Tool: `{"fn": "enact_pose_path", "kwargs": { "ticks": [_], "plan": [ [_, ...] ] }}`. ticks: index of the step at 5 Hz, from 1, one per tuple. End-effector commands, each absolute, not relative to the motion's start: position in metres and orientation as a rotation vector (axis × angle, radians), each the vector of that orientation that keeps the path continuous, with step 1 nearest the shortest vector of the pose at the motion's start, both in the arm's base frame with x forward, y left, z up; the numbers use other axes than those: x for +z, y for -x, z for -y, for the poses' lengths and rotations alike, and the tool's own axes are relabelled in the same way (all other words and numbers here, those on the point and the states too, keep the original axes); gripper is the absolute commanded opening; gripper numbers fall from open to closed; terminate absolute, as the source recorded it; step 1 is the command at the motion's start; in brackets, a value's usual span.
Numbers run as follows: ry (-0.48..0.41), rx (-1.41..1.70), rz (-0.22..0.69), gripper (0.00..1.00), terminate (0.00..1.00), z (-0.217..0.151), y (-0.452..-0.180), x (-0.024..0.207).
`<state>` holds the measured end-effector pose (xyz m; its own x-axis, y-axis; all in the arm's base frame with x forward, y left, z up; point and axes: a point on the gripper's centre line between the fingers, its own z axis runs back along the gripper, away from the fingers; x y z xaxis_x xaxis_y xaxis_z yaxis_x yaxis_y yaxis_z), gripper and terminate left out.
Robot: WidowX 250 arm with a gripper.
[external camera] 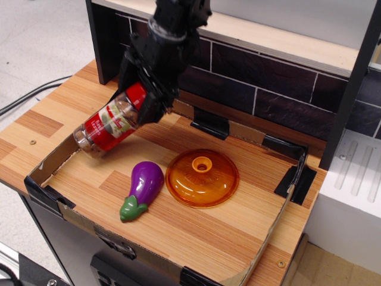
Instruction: Topple basil bottle
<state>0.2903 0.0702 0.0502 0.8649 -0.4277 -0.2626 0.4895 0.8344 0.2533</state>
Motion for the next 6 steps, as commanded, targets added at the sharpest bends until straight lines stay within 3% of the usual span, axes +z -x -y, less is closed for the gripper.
{"fn": "enact_pose_path", "kwargs": {
  "ticks": [1, 3, 4, 5, 6],
  "plan": [
    [-0.385, -0.604, -0.018, 0.0, 0.0, -0.074, -0.307, 0.043],
    [-0.378, -0.642, 0.103, 0.0, 0.0, -0.084, -0.323, 0.03],
    [-0.265, -0.63, 0.142, 1.0, 0.0, -0.088, -0.326, 0.027],
    [-0.121, -0.622, 0.221, 1.0, 0.0, -0.09, -0.324, 0.038],
    [-0.071, -0.618, 0.246, 1.0, 0.0, -0.09, -0.319, 0.058]
  ]
}}
